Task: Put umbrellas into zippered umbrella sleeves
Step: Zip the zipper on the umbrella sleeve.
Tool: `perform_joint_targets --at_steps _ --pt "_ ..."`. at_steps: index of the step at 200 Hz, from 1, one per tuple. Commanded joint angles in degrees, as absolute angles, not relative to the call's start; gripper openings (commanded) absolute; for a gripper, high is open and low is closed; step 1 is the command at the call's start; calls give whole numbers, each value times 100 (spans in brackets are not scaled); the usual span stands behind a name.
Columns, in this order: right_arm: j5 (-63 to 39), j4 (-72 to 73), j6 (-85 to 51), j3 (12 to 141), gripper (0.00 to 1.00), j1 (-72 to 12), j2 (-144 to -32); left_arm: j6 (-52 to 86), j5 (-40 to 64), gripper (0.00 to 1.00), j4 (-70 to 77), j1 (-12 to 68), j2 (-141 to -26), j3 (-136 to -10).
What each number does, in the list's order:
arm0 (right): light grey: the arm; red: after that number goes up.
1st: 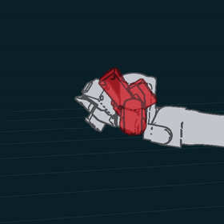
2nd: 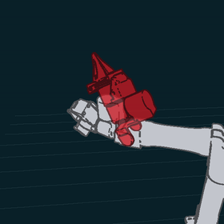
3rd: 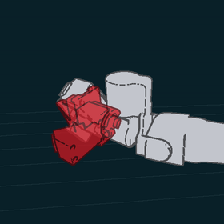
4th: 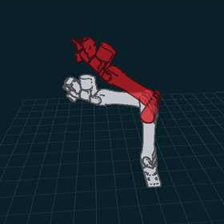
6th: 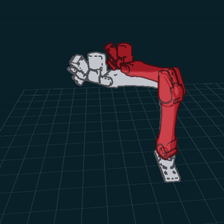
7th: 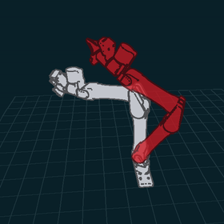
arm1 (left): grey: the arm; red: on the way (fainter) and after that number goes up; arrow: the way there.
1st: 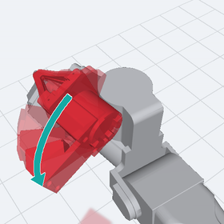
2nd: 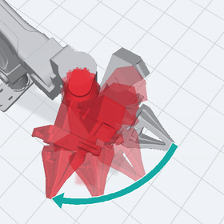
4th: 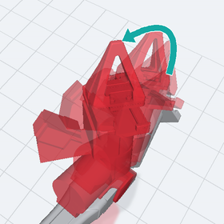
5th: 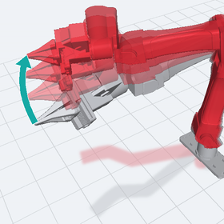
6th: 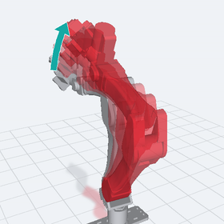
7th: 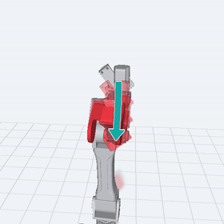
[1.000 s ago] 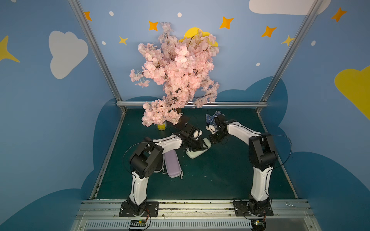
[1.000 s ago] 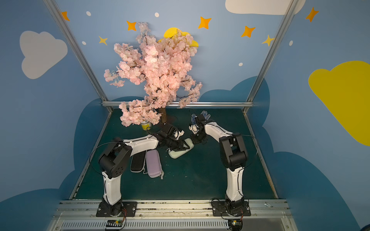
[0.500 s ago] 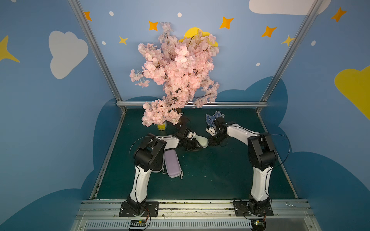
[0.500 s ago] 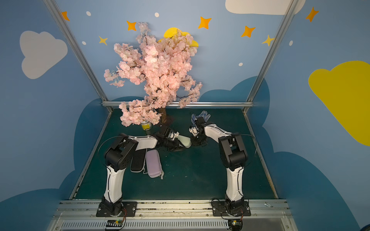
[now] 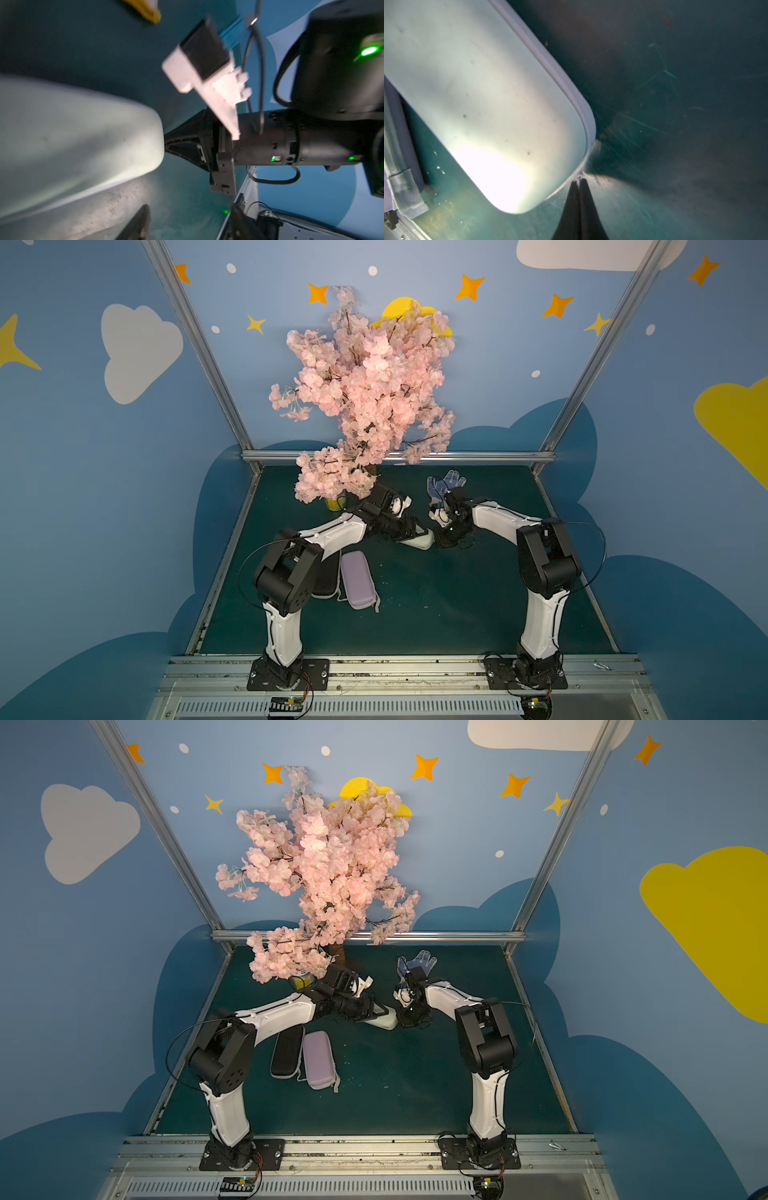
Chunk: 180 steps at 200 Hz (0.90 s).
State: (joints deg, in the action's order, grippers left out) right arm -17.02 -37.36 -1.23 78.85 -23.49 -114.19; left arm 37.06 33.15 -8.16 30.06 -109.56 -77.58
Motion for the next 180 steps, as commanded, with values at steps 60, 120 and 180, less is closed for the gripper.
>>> perform_joint_targets --at_steps 60,120,180 --pt "-1762 -4077 -157 8544 0 -2127 -11528 2889 3550 63 -1317 2808 -12321 -8842" --pt "-1822 -4102 -260 8677 0 -2127 -11672 3015 3371 54 -1492 2861 -12848 -8936" --pt "-2055 -3638 -830 7756 0 -2174 -11301 3576 2729 45 -1103 2850 -13022 -7872"
